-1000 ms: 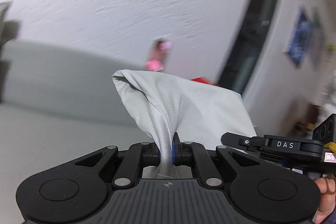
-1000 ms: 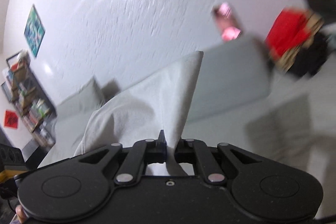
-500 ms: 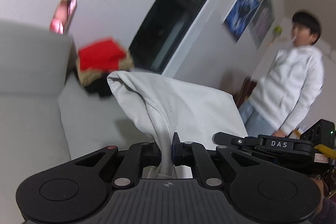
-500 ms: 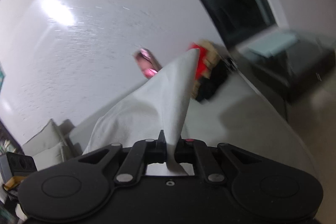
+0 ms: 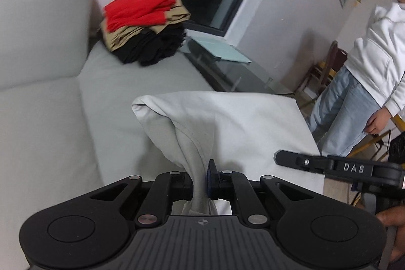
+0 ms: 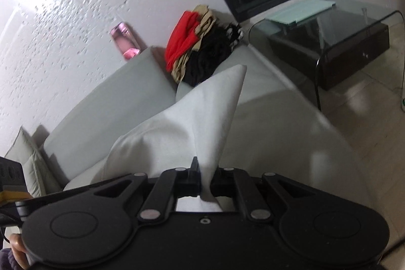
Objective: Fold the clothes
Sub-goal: 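Lift the folded shirt with both grippers and carry it along the sofa, then lay the folded shirt on the sofa seat and open both grippers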
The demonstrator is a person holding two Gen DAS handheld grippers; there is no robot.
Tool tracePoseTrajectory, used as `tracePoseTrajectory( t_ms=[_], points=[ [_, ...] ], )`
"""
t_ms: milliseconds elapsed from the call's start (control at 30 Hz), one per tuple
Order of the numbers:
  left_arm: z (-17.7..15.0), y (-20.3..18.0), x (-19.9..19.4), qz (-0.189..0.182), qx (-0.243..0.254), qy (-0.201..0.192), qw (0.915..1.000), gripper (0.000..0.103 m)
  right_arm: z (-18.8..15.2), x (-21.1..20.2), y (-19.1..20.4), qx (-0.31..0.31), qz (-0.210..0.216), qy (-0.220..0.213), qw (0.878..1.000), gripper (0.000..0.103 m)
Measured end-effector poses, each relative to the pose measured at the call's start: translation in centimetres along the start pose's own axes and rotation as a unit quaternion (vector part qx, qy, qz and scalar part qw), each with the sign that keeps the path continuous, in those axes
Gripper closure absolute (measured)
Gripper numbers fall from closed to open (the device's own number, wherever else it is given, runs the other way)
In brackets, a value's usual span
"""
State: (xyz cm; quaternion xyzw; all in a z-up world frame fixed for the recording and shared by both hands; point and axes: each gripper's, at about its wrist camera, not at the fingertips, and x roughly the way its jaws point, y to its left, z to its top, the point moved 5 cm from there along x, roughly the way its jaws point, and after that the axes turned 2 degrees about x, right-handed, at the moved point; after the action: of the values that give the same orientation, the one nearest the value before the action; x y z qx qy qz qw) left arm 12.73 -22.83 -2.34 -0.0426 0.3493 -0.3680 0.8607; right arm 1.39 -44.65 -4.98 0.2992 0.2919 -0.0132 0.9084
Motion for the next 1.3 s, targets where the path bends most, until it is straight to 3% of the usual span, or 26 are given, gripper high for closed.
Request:
tracePoseTrajectory(
  t_ms=[100, 167, 233, 267, 300, 333, 367, 433, 500, 600, 700, 867, 933, 967, 1000, 1067, 1167, 1300],
  points=[
    [1.8, 0.3, 3.1, -0.016, -0.007, 0.004, 0.9998, 0.097, 2.8, 2.1, -1.2, 0.001, -0.007, -0.011, 1.000, 0.097],
    [2.9, 1.0, 6.0, -0.011, -0.013, 0.004, 0.9999, 0.091, 4.7, 4.1, -2.2, 0.000, -0.018, -0.014, 1.000, 0.097],
    [3.2, 2.4, 9.6, 0.047, -0.001, 0.015, 0.9988, 0.064, 6.2, 6.9, -3.8, 0.000, -0.039, -0.006, 0.999, 0.097],
    [3.0, 3.9, 11.2, 0.092, -0.007, 0.034, 0.9951, 0.063, 6.8, 8.5, -4.7, -0.003, -0.052, 0.005, 0.999, 0.093],
    [2.7, 5.5, 12.2, 0.136, -0.025, 0.056, 0.9888, 0.071, 7.0, 9.8, -6.1, 0.007, -0.081, 0.020, 0.996, 0.086],
    [2.2, 6.9, 12.2, 0.153, -0.050, 0.066, 0.9848, 0.071, 6.7, 9.8, -7.2, 0.022, -0.104, 0.029, 0.994, 0.072],
    [1.6, 8.1, 11.9, 0.163, -0.077, 0.074, 0.9808, 0.071, 6.4, 9.9, -8.4, 0.037, -0.126, 0.039, 0.991, 0.070],
    [0.6, 9.6, 9.8, 0.153, -0.105, 0.060, 0.9808, 0.067, 5.6, 8.6, -9.8, 0.047, -0.141, 0.039, 0.988, 0.065],
    [0.0, 9.8, 8.2, 0.163, -0.096, 0.054, 0.9805, 0.065, 4.3, 6.1, -10.2, 0.037, -0.142, 0.027, 0.989, 0.057],
    [-0.3, 8.3, 7.5, 0.146, -0.076, 0.055, 0.9848, 0.056, 2.9, 3.5, -10.2, 0.046, -0.134, 0.016, 0.990, 0.057],
    [-0.3, 5.9, 7.7, 0.123, -0.049, 0.064, 0.9891, 0.038, 2.2, 2.3, -9.4, 0.063, -0.103, 0.005, 0.993, 0.057],
    [-0.8, 1.5, 9.2, 0.112, 0.025, 0.079, 0.9903, 0.031, 1.3, 2.0, -6.8, 0.029, -0.084, 0.009, 0.996, 0.057],
    [-1.4, -0.4, 9.7, 0.101, 0.059, 0.075, 0.9903, 0.031, 0.9, 2.5, -5.3, -0.006, -0.081, 0.016, 0.997, 0.062],
    [-1.7, -1.1, 9.9, 0.102, 0.078, 0.063, 0.9897, 0.033, 0.7, 2.8, -4.5, -0.028, -0.081, 0.018, 0.996, 0.072],
    [-2.1, -1.7, 10.1, 0.110, 0.103, 0.053, 0.9872, 0.037, 0.5, 3.3, -3.9, -0.055, -0.084, 0.016, 0.995, 0.077],
    [-3.7, -1.9, 11.8, 0.142, 0.142, 0.085, 0.9759, 0.038, -0.2, 4.7, -3.5, -0.095, -0.115, 0.032, 0.988, 0.079],
    [-6.2, -0.4, 11.9, 0.168, 0.135, 0.134, 0.9673, 0.037, -2.4, 5.9, -4.4, -0.118, -0.174, 0.080, 0.974, 0.080],
    [-7.8, 1.7, 8.3, 0.158, 0.068, 0.167, 0.9708, 0.031, -5.2, 1.9, -4.8, -0.097, -0.191, 0.102, 0.971, 0.075]
  ],
)
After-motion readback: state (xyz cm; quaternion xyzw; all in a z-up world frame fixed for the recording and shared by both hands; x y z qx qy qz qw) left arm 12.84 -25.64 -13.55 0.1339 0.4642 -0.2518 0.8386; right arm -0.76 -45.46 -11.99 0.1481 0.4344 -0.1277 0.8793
